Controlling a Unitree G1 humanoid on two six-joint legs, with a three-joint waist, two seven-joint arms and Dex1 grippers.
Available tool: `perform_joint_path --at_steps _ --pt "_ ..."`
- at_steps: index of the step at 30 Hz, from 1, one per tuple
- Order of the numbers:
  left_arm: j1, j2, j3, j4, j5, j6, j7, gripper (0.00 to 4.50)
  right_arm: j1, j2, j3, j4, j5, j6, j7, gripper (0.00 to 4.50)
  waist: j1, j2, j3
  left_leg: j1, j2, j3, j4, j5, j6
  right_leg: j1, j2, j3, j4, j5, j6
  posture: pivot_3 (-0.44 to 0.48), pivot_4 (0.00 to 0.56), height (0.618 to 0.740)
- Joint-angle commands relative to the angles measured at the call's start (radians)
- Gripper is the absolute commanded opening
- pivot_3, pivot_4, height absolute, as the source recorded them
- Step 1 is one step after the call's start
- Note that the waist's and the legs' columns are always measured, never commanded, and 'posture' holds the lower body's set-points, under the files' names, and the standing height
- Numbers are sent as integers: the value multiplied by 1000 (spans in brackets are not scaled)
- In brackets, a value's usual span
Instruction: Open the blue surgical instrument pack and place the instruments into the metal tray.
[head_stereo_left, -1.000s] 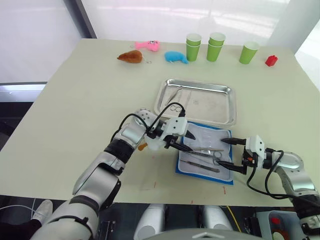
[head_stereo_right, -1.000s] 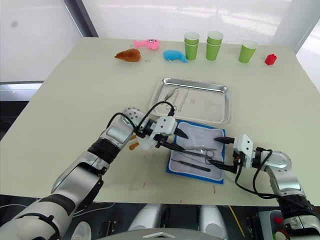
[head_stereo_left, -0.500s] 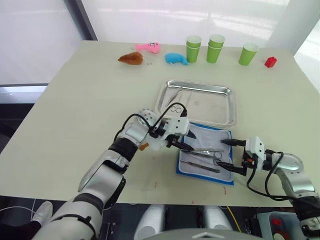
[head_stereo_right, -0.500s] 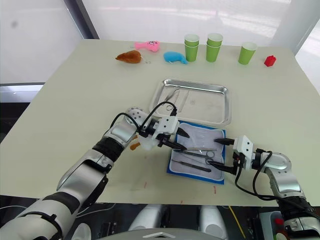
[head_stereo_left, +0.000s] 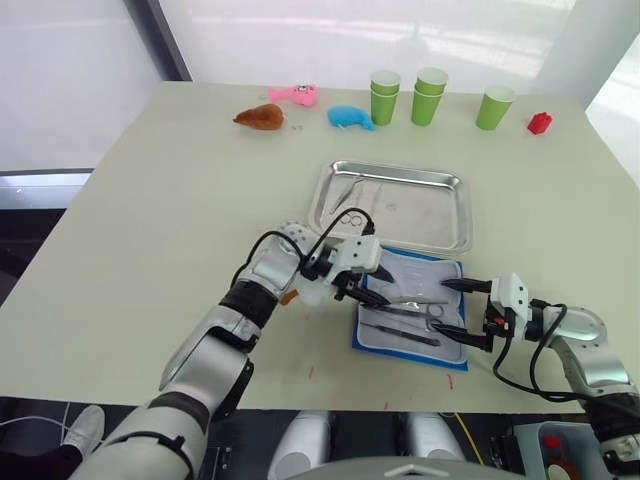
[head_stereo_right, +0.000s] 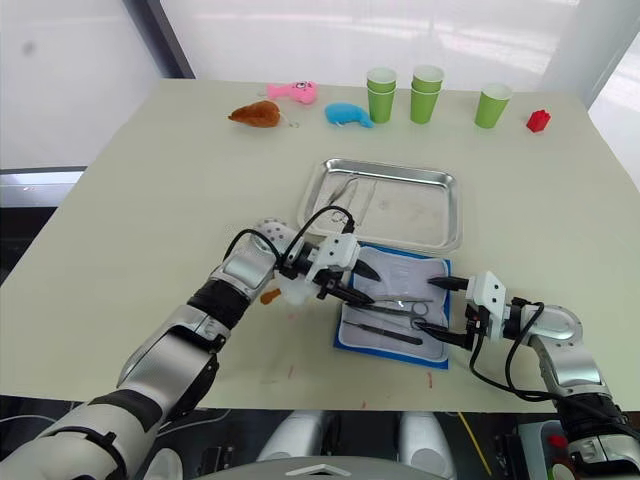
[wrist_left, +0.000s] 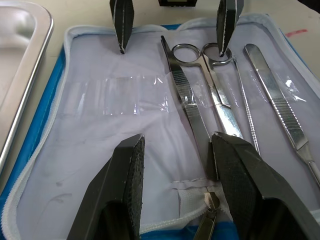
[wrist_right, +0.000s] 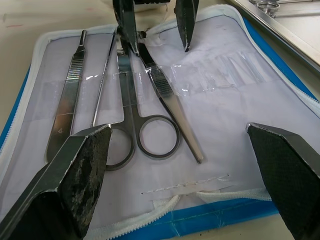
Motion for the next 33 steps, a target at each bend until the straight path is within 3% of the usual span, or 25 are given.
perform_joint_path --at_steps 1,12,16,17,19,33 --pt "51 7 -43 -60 21 11 -36 2280 62 5 74 59 -77 44 -5 4500 0 0 -3 0 0 0 0 -2 0 0 0 0 -1 0 0 0 150 740" --pt "34 0 -28 -2 66 0 23 2280 74 7 74 51 -77 46 -14 4500 2 1 -13 1 -1 0 1 -7 1 -2 0 0 -8 2 3 0 150 740" --pt "33 3 -30 7 68 -7 14 1181 74 7 74 50 -76 46 -17 4500 2 3 -16 1 -1 0 1 -7 1 -2 0 0 -8 2 3 0 150 740" --pt "34 4 -30 7 67 -7 10 611 73 7 75 50 -76 46 -17 4500 2 4 -17 1 -1 0 1 -7 1 -2 0 0 -8 2 3 0 150 740" --pt "35 4 -31 7 67 -8 6 88 73 7 75 51 -75 46 -18 4500 2 3 -17 1 0 -1 1 -7 1 -2 0 0 -8 2 3 0 150 740" --pt "-8 -1 -2 -14 51 15 17 88 68 9 81 59 -75 45 -14 4500 3 4 -18 0 0 -8 1 -6 0 -2 2 -4 -6 2 2 0 150 740"
